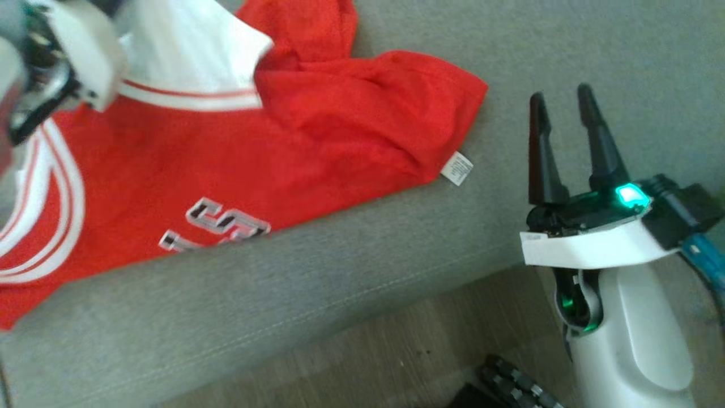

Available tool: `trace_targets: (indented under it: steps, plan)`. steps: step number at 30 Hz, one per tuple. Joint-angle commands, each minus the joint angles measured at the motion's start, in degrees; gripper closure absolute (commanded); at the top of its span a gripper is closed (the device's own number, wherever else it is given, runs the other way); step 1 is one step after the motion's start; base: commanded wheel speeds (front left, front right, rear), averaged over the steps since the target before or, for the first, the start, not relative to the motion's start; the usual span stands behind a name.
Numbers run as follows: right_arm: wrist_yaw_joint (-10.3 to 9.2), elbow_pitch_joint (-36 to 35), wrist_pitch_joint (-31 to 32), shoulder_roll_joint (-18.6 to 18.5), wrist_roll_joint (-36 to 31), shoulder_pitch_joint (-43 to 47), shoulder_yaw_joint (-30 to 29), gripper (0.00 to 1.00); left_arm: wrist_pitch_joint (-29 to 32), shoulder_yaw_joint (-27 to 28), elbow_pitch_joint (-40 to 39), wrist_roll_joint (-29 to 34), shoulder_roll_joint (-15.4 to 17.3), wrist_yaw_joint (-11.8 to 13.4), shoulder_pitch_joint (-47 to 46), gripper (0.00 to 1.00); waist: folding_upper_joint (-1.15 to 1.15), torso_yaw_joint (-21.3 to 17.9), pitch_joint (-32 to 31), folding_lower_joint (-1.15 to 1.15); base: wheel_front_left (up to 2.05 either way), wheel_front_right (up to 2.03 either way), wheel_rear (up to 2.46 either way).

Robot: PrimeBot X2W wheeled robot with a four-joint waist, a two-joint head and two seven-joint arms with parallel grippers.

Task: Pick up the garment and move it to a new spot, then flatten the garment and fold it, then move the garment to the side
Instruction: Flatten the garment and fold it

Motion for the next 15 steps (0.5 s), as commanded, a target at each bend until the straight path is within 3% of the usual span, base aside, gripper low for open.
trace_targets:
  steps: [1, 10, 15]
  plan:
    - [0.42, 0.0, -0.4, 0.0, -1.4, 0.9, 0.6, 0.00, -1.9, 3.4, -0.9, 0.8, 3.9, 1.4, -3.3, 1.00, 0.00, 2.5, -2.3, 0.00, 0.00, 0.00, 0.00]
    - [0.42, 8.5, -0.4, 0.0, -4.4, 1.3, 0.1, 0.00, -5.5, 7.2, -5.0, -1.8, 14.2, 7.0, 0.1, 1.00, 0.00, 7.8, -6.3, 0.00, 0.00, 0.00, 0.00]
    - [0.42, 11.0, -0.4, 0.0, -4.3, 1.1, 1.2, 0.00, -5.6, 7.9, -7.6, -3.5, 16.7, 9.2, 2.4, 1.00, 0.00, 9.3, -7.3, 0.00, 0.00, 0.00, 0.00]
